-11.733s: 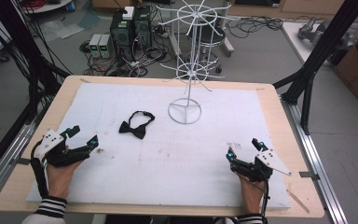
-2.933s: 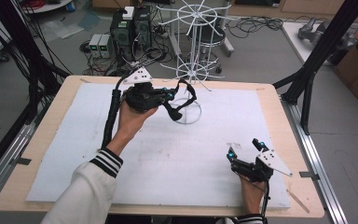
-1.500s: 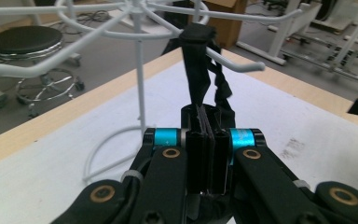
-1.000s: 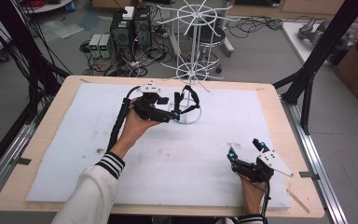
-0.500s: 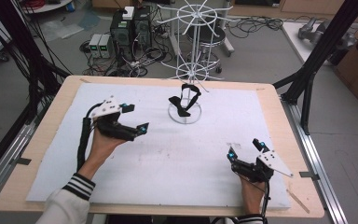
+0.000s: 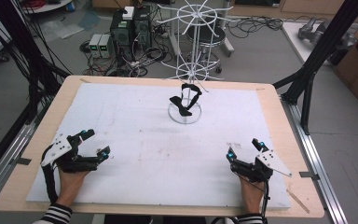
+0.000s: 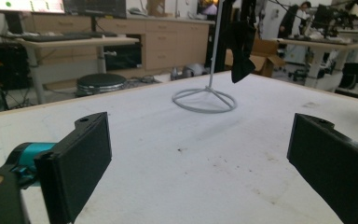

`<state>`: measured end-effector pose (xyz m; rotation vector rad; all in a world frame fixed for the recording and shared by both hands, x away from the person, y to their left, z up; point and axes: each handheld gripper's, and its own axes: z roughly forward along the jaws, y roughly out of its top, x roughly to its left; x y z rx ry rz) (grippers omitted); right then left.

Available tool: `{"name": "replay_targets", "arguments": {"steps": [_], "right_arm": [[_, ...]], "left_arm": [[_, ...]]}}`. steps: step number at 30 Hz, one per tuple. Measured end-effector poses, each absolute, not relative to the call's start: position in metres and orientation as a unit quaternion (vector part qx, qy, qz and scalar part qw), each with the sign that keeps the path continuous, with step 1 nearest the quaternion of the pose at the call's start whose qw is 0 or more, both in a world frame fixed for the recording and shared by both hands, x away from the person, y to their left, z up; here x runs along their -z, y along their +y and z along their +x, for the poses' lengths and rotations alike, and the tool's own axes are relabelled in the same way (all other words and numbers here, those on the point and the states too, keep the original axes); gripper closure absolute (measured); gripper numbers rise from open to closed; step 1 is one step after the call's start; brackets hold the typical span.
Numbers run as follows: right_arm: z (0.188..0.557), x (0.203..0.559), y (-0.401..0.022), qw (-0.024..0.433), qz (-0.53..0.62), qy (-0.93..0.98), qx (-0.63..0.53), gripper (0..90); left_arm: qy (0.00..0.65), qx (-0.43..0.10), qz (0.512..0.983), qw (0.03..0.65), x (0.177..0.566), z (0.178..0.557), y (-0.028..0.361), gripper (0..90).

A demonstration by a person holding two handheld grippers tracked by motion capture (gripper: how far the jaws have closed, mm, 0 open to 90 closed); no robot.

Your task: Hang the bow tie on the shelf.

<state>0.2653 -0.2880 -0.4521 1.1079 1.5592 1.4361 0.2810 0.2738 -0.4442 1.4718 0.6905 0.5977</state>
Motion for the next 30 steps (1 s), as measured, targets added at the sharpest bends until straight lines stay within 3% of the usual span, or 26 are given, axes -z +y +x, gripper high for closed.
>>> {"name": "replay_targets", "arguments": {"steps": [8, 30], "right_arm": [[0.265, 0.452, -0.289, 0.363, 0.435, 0.604, -0.561, 1.9], [0.264, 0.452, -0.289, 0.367, 0.432, 0.600, -0.565, 1.9]], "left_arm": [[0.316, -0.257, 0.636, 0.656, 0.453, 0.284, 0.275, 6.3], [0.331, -0.315, 0.613, 0.645, 0.455, 0.273, 0.275, 6.3]]}}
